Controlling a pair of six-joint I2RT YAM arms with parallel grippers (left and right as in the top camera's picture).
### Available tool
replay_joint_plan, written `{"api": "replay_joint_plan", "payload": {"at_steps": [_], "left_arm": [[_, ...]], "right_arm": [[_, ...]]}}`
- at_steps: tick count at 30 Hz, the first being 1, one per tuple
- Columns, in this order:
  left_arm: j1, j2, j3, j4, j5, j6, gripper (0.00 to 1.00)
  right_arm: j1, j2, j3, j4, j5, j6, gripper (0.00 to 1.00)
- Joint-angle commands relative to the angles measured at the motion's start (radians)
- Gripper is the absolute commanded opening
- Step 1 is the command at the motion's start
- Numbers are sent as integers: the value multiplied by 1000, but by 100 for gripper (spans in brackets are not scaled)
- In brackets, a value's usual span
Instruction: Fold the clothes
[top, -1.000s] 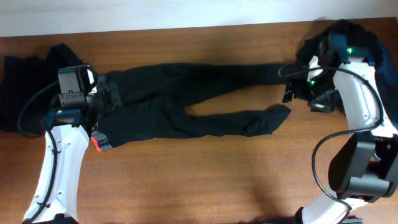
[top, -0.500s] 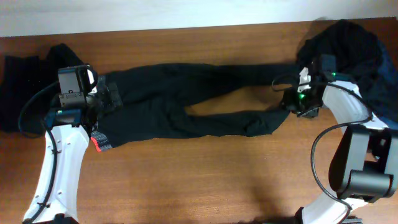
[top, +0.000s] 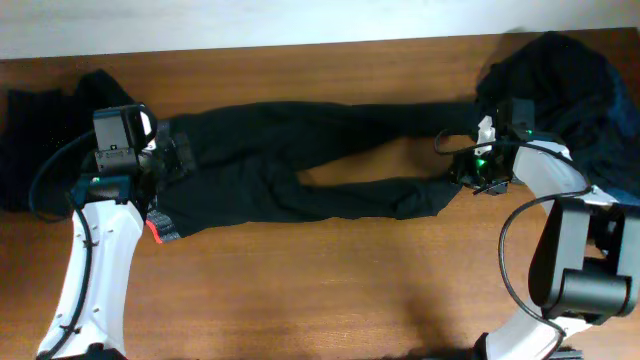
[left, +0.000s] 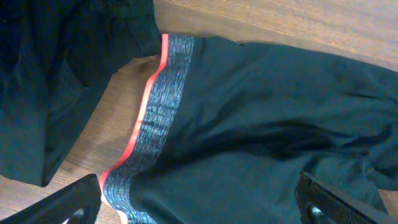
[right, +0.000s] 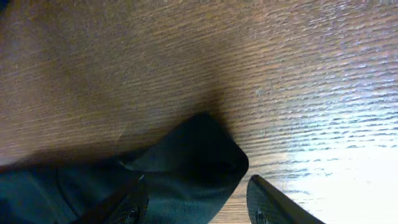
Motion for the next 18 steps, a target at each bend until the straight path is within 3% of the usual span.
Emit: {"api": "replay_joint_plan", "payload": {"at_steps": [1,5,13,16,18], "left_arm": [[-2,-19,10,2,8,16,99],[-2,-19,10,-1,8,16,99],[-2,-19,10,-4,8,16,99],[-2,-19,10,-5,8,16,99],[-2,-19,10,-5,8,16,99]], "right_arm": [[2,23,-5,21,9,5,55],[2,32,-5,25,10,5,40],[2,41,-10,40,9,5,35],[2,41,-10,47,9,5,8],[2,41,-10,47,9,5,4]]}}
